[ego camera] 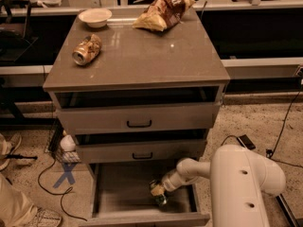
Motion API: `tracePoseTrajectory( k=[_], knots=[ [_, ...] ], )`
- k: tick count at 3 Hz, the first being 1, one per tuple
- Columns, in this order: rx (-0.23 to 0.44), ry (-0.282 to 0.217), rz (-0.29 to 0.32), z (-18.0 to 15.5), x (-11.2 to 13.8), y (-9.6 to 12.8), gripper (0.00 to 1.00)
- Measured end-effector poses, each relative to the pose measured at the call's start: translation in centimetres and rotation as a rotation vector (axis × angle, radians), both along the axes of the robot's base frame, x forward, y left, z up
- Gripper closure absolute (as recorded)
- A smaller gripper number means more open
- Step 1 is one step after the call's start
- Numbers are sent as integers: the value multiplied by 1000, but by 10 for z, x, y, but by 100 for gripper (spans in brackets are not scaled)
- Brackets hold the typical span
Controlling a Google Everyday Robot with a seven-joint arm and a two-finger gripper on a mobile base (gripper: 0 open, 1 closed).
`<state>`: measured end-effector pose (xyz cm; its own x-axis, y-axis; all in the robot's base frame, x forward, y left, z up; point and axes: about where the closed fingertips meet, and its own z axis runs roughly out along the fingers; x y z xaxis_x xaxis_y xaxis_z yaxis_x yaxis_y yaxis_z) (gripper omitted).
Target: Place green can into bottom drawer
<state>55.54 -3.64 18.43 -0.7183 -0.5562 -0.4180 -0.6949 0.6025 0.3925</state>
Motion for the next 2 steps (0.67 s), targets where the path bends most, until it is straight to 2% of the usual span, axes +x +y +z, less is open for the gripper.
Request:
tracePoseTrajectory(
  k=[1, 2],
  knots=[
    [19, 10, -3, -2, -1, 2, 1],
    [44, -28, -43, 16, 1, -12, 0]
  ],
)
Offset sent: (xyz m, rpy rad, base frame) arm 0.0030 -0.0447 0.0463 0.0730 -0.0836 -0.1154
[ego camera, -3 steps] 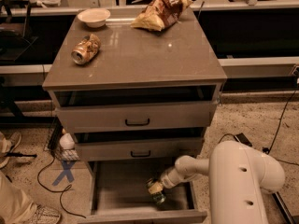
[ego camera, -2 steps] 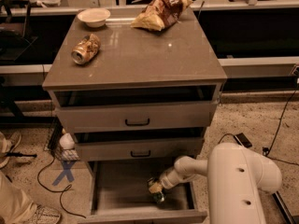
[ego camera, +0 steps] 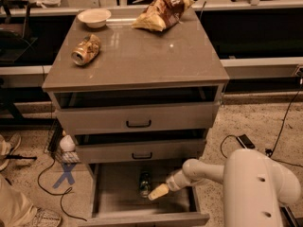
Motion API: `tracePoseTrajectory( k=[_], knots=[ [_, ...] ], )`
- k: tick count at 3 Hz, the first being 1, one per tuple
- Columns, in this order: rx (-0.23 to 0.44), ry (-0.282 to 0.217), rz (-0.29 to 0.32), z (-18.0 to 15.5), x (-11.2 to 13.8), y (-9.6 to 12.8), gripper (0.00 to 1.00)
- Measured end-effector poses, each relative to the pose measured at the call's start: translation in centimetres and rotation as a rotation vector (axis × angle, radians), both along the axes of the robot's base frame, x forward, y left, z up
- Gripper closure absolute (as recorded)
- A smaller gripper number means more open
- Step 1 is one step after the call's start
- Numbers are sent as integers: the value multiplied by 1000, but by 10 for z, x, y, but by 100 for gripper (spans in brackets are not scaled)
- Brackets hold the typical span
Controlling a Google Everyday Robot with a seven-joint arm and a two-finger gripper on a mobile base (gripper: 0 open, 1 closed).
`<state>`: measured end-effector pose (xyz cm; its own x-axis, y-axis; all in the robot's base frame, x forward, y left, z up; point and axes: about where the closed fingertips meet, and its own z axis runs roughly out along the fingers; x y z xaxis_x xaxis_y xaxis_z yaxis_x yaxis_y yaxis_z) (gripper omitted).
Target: Place green can into bottom drawer
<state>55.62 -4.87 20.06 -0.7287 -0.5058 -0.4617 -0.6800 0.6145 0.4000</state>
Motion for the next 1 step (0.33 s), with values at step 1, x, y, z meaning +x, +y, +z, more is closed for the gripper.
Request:
tracePoseTrajectory(
  k=[1],
  knots=[
    [46, -110, -53, 46, -2, -27, 0]
  ],
)
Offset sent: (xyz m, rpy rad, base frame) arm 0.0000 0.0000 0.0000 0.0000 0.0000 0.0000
